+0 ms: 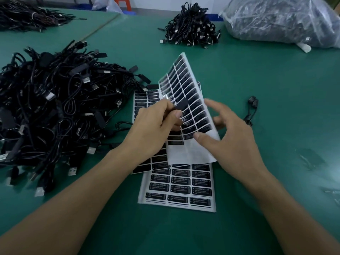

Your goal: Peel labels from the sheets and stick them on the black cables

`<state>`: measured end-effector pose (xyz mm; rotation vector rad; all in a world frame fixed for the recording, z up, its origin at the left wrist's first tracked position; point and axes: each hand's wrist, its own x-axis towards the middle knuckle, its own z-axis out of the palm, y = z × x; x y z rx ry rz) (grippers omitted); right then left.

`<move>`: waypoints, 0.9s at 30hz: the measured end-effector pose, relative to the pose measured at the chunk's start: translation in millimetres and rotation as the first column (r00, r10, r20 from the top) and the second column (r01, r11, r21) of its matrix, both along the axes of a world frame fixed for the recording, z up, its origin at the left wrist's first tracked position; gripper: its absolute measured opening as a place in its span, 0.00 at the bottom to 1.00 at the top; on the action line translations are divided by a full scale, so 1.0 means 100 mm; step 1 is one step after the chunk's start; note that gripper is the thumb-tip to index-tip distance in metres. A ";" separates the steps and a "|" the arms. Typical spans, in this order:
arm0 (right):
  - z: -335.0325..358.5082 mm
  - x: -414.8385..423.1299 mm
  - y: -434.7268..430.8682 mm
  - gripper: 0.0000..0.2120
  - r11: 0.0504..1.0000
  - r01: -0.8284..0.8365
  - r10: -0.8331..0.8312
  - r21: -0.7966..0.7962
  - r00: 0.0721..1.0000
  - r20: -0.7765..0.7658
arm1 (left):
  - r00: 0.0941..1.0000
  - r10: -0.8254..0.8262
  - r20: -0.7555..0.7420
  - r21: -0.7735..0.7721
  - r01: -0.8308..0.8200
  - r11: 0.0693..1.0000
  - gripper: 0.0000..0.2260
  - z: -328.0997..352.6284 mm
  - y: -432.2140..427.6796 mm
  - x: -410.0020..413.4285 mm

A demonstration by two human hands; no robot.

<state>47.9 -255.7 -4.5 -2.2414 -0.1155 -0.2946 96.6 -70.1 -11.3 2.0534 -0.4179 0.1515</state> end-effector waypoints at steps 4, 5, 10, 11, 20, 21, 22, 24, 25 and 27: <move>-0.01 0.00 -0.02 0.39 0.989 -0.106 0.110 0.100 0.993 -0.038 | 0.999 -0.033 -0.003 -0.034 0.032 0.999 0.07 0.02 0.02 0.01; -0.02 0.01 -0.02 0.39 0.993 -0.099 0.102 0.061 0.994 -0.047 | 0.999 -0.035 -0.009 -0.051 0.034 0.998 0.07 0.03 0.02 0.01; -0.01 0.06 -0.09 0.32 0.979 0.013 -0.007 0.206 0.999 -0.031 | 0.996 -0.038 0.086 -0.001 0.038 0.999 0.10 0.11 0.04 -0.05; -0.01 0.06 -0.10 0.32 0.973 0.039 -0.035 0.228 0.999 -0.021 | 0.994 -0.060 0.089 0.029 0.058 0.998 0.09 0.12 0.04 -0.07; -0.08 0.09 -0.04 0.30 0.848 0.009 0.069 0.530 0.989 -0.128 | 0.995 -0.097 0.027 0.211 0.089 0.973 0.17 0.20 0.00 -0.17; -0.10 0.09 -0.04 0.30 0.838 0.009 0.082 0.545 0.986 -0.142 | 0.995 -0.093 0.033 0.206 0.085 0.975 0.18 0.21 -0.01 -0.17; -0.11 0.09 -0.03 0.29 0.830 0.011 0.090 0.558 0.984 -0.153 | 0.995 -0.089 0.037 0.198 0.079 0.977 0.19 0.21 -0.01 -0.17; -0.11 0.09 0.00 0.28 0.820 0.012 0.100 0.572 0.981 -0.163 | 0.996 -0.079 0.035 0.175 0.072 0.982 0.19 0.21 -0.02 -0.18; -0.11 0.08 0.02 0.27 0.820 0.011 0.102 0.573 0.981 -0.165 | 0.996 -0.077 0.034 0.163 0.070 0.984 0.20 0.21 -0.02 -0.18; -0.10 0.06 0.05 0.25 0.820 0.015 0.103 0.572 0.979 -0.173 | 0.996 -0.075 0.040 0.144 0.069 0.987 0.20 0.20 -0.03 -0.18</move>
